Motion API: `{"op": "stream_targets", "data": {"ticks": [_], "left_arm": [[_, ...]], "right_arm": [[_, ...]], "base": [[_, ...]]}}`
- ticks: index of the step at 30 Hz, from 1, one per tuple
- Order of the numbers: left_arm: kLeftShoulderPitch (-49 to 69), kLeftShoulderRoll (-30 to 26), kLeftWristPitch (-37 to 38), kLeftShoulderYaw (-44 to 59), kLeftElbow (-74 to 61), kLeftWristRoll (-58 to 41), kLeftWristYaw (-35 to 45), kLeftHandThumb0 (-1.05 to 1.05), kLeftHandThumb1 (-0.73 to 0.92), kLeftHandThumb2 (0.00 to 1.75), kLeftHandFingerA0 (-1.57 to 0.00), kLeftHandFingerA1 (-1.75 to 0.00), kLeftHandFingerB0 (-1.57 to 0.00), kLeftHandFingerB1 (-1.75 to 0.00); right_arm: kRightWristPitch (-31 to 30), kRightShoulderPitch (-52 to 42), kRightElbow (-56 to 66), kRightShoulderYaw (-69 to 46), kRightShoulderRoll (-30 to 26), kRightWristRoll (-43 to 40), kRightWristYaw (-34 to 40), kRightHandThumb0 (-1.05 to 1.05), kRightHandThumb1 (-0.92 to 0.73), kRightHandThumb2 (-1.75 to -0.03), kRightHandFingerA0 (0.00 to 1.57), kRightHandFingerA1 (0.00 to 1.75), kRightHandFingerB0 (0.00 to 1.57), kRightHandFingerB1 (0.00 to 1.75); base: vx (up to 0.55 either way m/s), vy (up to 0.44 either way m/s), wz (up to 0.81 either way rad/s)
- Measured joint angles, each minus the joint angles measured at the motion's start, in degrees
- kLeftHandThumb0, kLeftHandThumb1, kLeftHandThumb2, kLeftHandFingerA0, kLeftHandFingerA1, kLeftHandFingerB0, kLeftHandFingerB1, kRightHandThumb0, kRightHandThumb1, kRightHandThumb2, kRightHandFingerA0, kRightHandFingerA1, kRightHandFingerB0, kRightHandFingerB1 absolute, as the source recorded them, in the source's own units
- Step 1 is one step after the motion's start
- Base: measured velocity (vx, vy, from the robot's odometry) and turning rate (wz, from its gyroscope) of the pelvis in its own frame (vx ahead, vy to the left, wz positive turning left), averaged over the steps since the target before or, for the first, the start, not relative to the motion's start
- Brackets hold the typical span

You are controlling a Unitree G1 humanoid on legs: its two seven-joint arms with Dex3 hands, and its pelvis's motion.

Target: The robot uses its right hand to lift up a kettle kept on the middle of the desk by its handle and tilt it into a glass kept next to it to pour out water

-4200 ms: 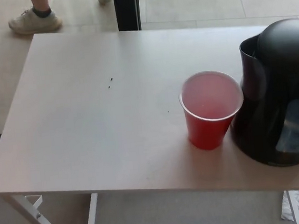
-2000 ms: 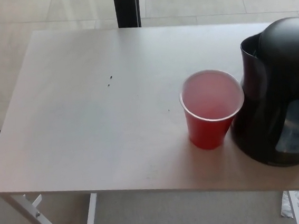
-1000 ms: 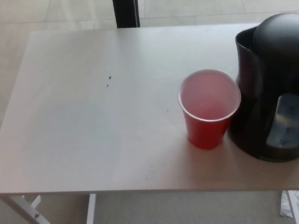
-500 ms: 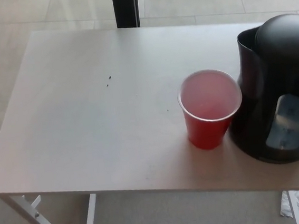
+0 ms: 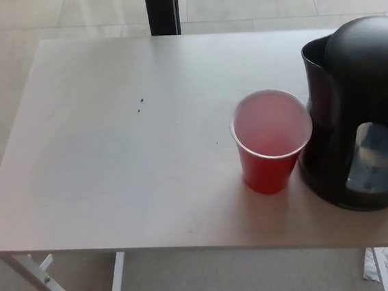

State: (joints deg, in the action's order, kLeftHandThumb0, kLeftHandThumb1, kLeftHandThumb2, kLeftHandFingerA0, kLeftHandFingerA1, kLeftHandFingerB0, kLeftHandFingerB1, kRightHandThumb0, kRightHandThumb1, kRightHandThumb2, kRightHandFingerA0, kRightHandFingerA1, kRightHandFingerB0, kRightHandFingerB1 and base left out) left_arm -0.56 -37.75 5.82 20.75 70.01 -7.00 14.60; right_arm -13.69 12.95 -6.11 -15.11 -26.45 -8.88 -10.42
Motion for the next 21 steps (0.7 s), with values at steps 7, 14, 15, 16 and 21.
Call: {"op": "stream_targets", "data": {"ticks": [7,14,15,16,21], "left_arm": [[-0.5,0.0,0.0,0.0,0.0,0.0,0.0,-0.62,0.78,0.63,-0.7,-0.61,-0.52,-0.54],[-1.0,0.0,0.0,-0.2,0.0,0.0,0.0,-0.64,0.79,0.64,-0.73,-0.63,-0.51,-0.54],[-1.0,-0.1,0.0,-0.2,0.0,0.0,0.0,-0.64,0.79,0.64,-0.71,-0.63,-0.52,-0.55],[-1.0,-0.1,0.0,-0.2,0.0,0.0,0.0,-0.64,0.78,0.63,-0.72,-0.63,-0.52,-0.56],[-1.1,-0.2,0.0,-0.2,0.0,0.0,0.0,-0.65,0.78,0.63,-0.72,-0.63,-0.53,-0.56]], "right_arm": [[2.0,3.0,-0.2,0.8,0.0,2.1,0.4,-0.09,-0.46,-1.33,0.99,1.75,0.86,1.6],[3.6,7.5,-2.2,0.8,0.0,2.8,-0.2,-0.08,-0.48,-1.29,1.0,1.74,0.86,1.56],[3.9,8.1,-2.4,0.8,0.0,2.9,-0.3,-0.07,-0.48,-1.31,0.99,1.75,0.86,1.57],[4.2,8.7,-2.7,0.8,0.0,2.9,-0.5,-0.08,-0.47,-1.32,0.98,1.74,0.85,1.57],[5.7,10.9,-3.7,0.8,-0.1,3.3,-1.3,-0.09,-0.45,-1.32,1.0,1.7,0.89,1.52]], "base": [[0.0,0.0,0.0],[0.0,0.0,0.0],[0.0,0.0,0.0],[0.0,0.0,0.0],[0.0,0.0,0.0]]}}
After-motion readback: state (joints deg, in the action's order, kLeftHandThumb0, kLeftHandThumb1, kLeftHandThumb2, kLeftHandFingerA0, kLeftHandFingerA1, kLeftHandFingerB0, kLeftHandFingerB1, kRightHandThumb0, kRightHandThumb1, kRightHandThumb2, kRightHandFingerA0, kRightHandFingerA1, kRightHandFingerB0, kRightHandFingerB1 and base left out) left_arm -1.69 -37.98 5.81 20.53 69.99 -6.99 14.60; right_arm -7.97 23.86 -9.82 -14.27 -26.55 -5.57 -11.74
